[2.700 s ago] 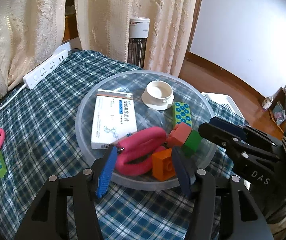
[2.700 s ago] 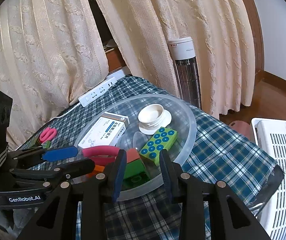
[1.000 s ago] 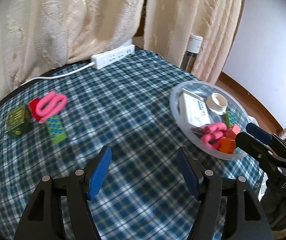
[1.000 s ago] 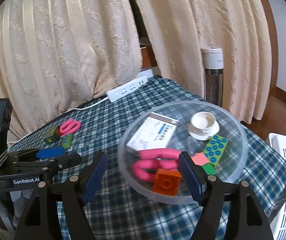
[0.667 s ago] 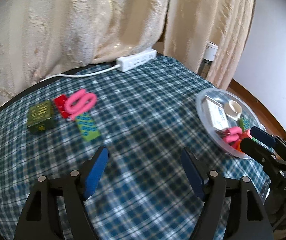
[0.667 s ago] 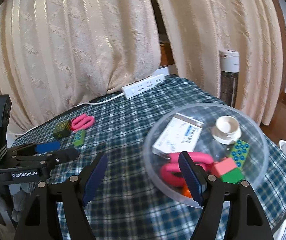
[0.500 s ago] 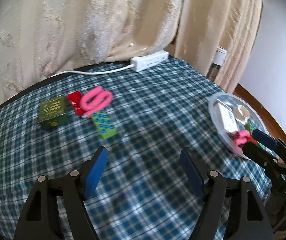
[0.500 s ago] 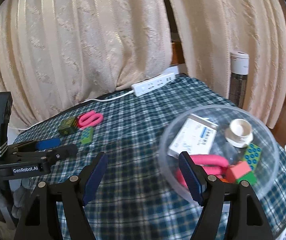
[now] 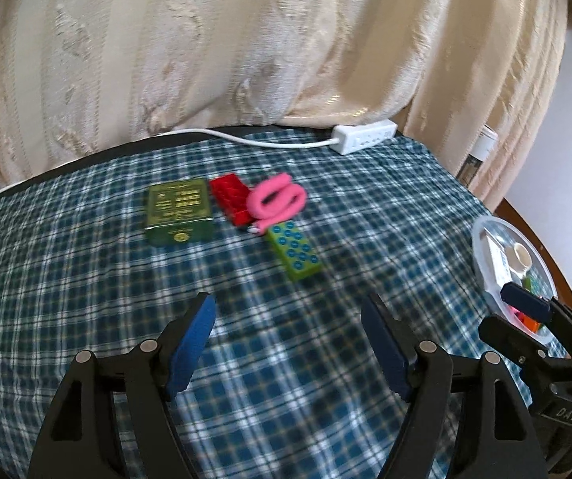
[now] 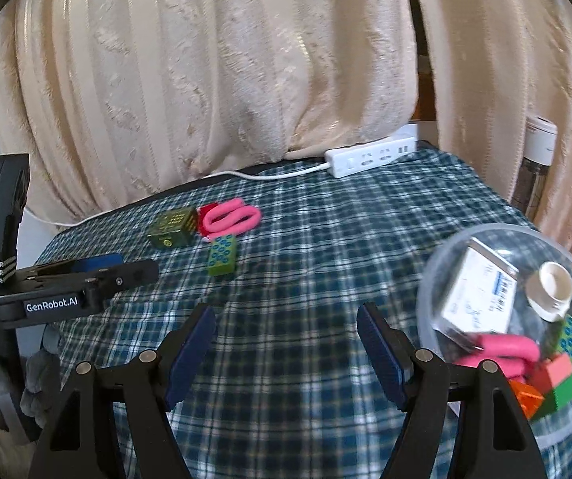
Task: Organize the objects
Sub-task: 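Move both grippers back toward the remaining toys beside the green box, then grasp the yellow-green blue-dotted brick with the right gripper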
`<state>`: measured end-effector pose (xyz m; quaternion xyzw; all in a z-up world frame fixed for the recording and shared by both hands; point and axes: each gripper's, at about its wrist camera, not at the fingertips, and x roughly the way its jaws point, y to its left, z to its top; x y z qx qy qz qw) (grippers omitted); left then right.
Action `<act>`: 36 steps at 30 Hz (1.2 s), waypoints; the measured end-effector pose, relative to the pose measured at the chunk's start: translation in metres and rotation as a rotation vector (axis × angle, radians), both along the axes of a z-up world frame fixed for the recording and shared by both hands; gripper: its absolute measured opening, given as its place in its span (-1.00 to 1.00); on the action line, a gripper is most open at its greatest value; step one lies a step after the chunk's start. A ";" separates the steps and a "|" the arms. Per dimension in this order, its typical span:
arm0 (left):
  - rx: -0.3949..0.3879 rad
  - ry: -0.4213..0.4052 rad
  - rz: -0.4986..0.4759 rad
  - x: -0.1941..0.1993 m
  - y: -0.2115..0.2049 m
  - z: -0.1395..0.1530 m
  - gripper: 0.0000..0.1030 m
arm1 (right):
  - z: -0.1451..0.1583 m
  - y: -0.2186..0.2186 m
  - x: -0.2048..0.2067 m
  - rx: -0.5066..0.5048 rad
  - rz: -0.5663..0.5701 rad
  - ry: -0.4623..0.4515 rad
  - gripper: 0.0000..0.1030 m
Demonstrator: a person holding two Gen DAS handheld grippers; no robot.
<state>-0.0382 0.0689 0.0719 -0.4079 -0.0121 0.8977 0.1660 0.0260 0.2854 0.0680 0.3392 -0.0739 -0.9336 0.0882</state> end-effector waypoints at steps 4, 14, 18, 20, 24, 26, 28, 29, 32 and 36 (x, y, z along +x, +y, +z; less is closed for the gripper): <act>0.005 -0.006 0.029 -0.005 -0.012 -0.003 0.49 | -0.002 -0.012 -0.012 0.004 0.027 -0.014 0.49; -0.010 -0.016 0.087 -0.015 -0.034 -0.009 0.49 | -0.013 -0.040 -0.053 0.034 0.087 -0.053 0.49; -0.022 -0.021 0.108 -0.020 -0.041 -0.014 0.49 | -0.019 -0.050 -0.066 0.042 0.107 -0.071 0.49; -0.020 -0.025 0.117 -0.022 -0.044 -0.015 0.49 | -0.021 -0.056 -0.073 0.052 0.119 -0.077 0.49; -0.021 -0.031 0.131 -0.024 -0.049 -0.018 0.49 | -0.025 -0.066 -0.086 0.063 0.145 -0.092 0.49; -0.021 -0.033 0.136 -0.025 -0.052 -0.019 0.49 | -0.027 -0.071 -0.095 0.069 0.153 -0.101 0.49; -0.021 -0.035 0.143 -0.026 -0.054 -0.020 0.49 | -0.030 -0.075 -0.102 0.071 0.160 -0.109 0.44; -0.021 -0.037 0.146 -0.026 -0.055 -0.020 0.49 | -0.031 -0.077 -0.106 0.073 0.164 -0.115 0.41; -0.022 -0.042 0.156 -0.028 -0.058 -0.021 0.49 | -0.035 -0.085 -0.116 0.089 0.173 -0.124 0.35; -0.023 -0.054 0.168 -0.031 -0.061 -0.025 0.49 | -0.040 -0.094 -0.128 0.101 0.186 -0.138 0.22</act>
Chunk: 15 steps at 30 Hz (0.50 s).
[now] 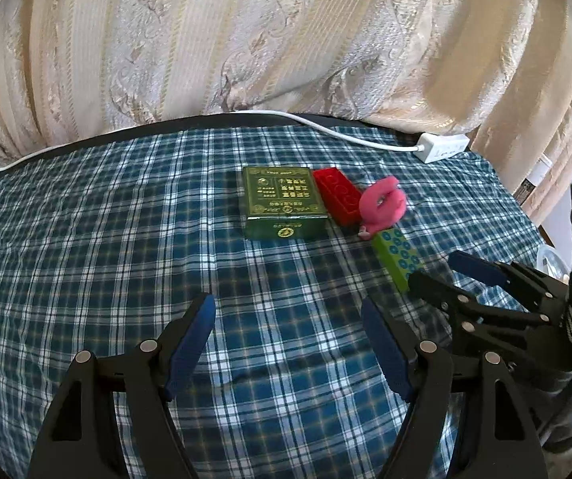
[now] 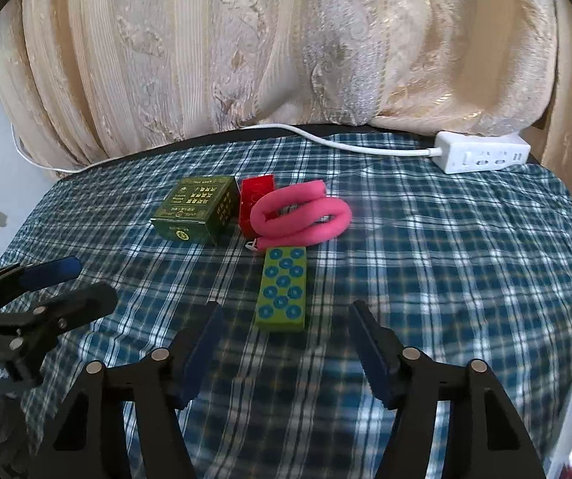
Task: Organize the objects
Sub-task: 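Grasp the yellow-green blue-dotted brick with the right gripper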
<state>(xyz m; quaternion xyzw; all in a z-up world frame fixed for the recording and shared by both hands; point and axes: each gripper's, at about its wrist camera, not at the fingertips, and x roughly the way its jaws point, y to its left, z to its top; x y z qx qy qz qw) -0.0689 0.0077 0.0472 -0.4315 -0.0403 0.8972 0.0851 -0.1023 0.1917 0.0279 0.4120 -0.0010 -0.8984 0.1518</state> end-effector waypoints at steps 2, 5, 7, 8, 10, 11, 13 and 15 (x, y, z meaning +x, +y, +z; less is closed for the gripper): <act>-0.001 -0.005 0.002 -0.001 -0.001 -0.002 0.49 | -0.003 -0.004 -0.006 0.005 0.005 -0.008 0.17; -0.003 -0.012 0.005 -0.003 -0.002 -0.004 0.49 | -0.007 -0.007 -0.015 0.013 0.007 -0.020 0.09; -0.003 -0.016 0.005 -0.003 -0.003 -0.006 0.49 | -0.011 -0.008 -0.020 0.015 0.005 -0.028 0.07; -0.004 -0.019 0.006 -0.004 -0.004 -0.007 0.49 | -0.012 -0.009 -0.022 0.016 0.005 -0.031 0.05; -0.005 -0.025 0.009 -0.006 -0.004 -0.009 0.49 | -0.015 -0.009 -0.025 0.019 0.004 -0.038 -0.01; -0.005 -0.029 0.010 -0.007 -0.005 -0.010 0.49 | -0.016 -0.009 -0.026 0.020 0.003 -0.041 -0.02; -0.005 -0.034 0.011 -0.008 -0.005 -0.012 0.49 | -0.018 -0.008 -0.029 0.022 0.000 -0.048 -0.04; -0.006 -0.038 0.012 -0.009 -0.005 -0.014 0.49 | -0.019 -0.010 -0.030 0.027 -0.001 -0.044 -0.07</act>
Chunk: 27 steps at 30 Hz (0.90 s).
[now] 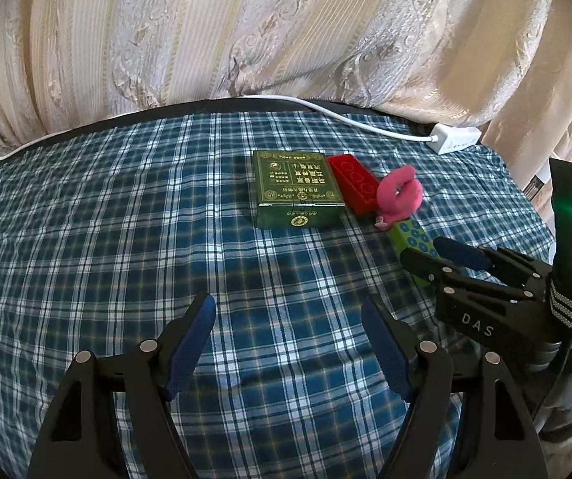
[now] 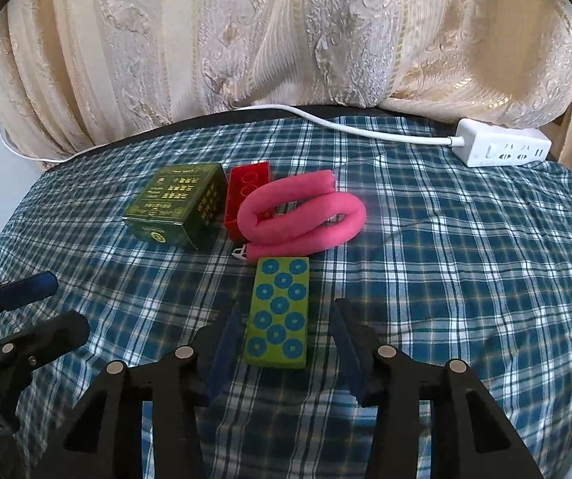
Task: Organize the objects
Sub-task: 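Grasp the yellow-green blue-dotted brick with the right gripper, then grasp the pink foam hand grip with the left gripper while the right gripper holds the dotted brick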
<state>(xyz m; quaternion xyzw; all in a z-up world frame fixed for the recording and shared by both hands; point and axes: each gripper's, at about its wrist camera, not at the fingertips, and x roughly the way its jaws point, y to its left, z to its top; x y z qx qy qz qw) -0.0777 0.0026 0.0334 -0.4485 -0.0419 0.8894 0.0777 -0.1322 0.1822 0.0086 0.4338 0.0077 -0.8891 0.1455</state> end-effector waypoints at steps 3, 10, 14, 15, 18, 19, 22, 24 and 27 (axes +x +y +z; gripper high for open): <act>-0.001 -0.004 0.002 -0.001 0.000 -0.002 0.49 | 0.000 -0.001 -0.002 0.014 -0.003 0.002 -0.15; -0.001 -0.004 0.001 -0.001 0.000 -0.003 0.49 | 0.000 0.007 -0.001 0.009 -0.025 0.002 -0.39; -0.003 -0.006 -0.002 -0.002 0.002 -0.003 0.49 | 0.000 0.014 0.005 0.003 -0.036 0.004 -0.39; -0.005 -0.006 -0.004 -0.002 0.003 -0.004 0.49 | 0.001 0.016 0.006 0.001 -0.039 0.003 -0.39; -0.014 0.001 -0.012 -0.002 0.007 -0.003 0.49 | 0.001 0.024 0.013 -0.009 -0.057 0.001 -0.39; -0.019 0.005 -0.016 -0.003 0.009 -0.003 0.49 | 0.001 0.029 0.018 -0.016 -0.067 -0.001 -0.39; -0.034 0.016 -0.031 -0.005 0.015 0.000 0.49 | 0.001 0.037 0.027 -0.031 -0.083 -0.005 -0.39; -0.046 0.024 -0.045 -0.005 0.020 0.002 0.49 | 0.002 0.043 0.035 -0.038 -0.090 -0.003 -0.39; -0.063 0.032 -0.067 -0.008 0.029 0.004 0.49 | 0.004 0.052 0.045 -0.047 -0.106 0.003 -0.39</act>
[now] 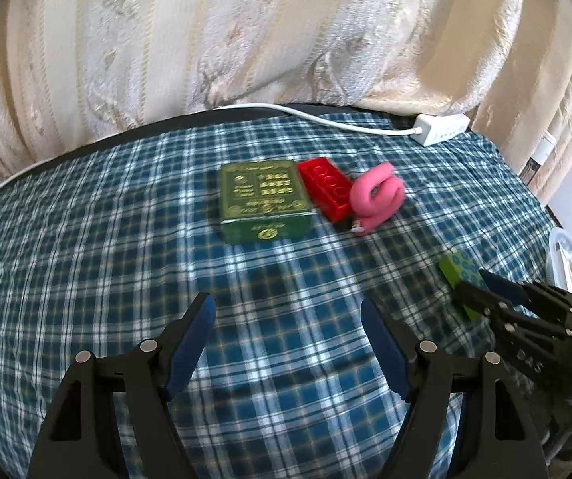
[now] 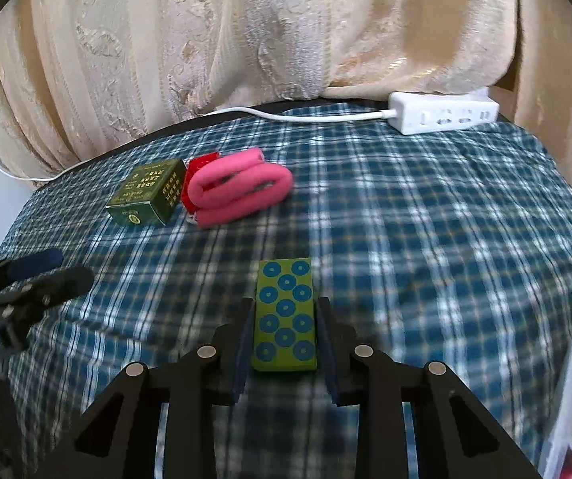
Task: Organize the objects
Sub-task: 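Grasp the pink foam hand grip with the left gripper while the right gripper holds the dotted brick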
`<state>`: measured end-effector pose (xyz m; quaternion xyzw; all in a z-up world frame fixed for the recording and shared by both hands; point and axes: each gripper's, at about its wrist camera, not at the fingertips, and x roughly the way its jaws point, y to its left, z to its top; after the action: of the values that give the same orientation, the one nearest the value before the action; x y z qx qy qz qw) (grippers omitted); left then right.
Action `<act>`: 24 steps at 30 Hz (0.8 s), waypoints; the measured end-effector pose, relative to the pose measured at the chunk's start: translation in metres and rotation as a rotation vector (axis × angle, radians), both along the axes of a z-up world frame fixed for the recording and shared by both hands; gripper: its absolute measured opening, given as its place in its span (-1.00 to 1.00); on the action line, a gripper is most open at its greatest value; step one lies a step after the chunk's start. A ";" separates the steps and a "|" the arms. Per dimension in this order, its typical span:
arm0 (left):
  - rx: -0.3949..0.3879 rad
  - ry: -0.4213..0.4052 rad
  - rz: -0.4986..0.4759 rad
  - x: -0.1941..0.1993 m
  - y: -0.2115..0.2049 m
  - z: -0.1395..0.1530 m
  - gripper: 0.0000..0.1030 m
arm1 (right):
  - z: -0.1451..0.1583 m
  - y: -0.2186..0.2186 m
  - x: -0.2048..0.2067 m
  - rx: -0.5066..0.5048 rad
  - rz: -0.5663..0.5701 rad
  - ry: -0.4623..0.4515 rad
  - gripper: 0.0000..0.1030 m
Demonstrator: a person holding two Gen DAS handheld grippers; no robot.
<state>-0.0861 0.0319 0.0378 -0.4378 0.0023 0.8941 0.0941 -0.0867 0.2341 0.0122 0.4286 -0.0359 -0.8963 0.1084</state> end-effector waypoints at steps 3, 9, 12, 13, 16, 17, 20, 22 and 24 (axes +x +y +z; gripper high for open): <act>-0.018 0.004 -0.017 -0.004 0.010 0.000 0.49 | 0.002 0.009 0.010 -0.017 -0.016 0.005 -0.39; -0.037 0.014 -0.057 -0.016 0.030 0.002 0.49 | 0.006 0.018 0.026 -0.026 -0.023 0.023 -0.39; -0.054 0.029 -0.076 -0.023 0.042 0.004 0.49 | 0.006 0.022 0.033 -0.034 -0.028 0.030 -0.39; -0.061 0.034 -0.086 -0.026 0.048 0.004 0.49 | 0.006 0.024 0.035 -0.039 -0.032 0.031 -0.39; -0.077 0.040 -0.105 -0.035 0.059 0.003 0.49 | 0.004 0.029 0.038 -0.059 -0.038 0.029 -0.39; -0.084 0.043 -0.112 -0.038 0.063 0.003 0.49 | 0.003 0.032 0.039 -0.065 -0.041 0.027 -0.39; -0.106 0.046 -0.123 -0.050 0.074 0.000 0.49 | -0.001 0.037 0.040 -0.082 -0.050 0.020 -0.39; -0.113 0.046 -0.124 -0.056 0.078 -0.002 0.49 | -0.002 0.040 0.040 -0.094 -0.053 0.017 -0.39; -0.117 0.042 -0.126 -0.063 0.082 -0.004 0.49 | -0.003 0.042 0.040 -0.107 -0.054 0.015 -0.39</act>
<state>-0.1495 0.1137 0.0335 -0.4226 0.0843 0.8938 0.1243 -0.0467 0.2765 0.0097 0.4141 -0.0946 -0.8990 0.1071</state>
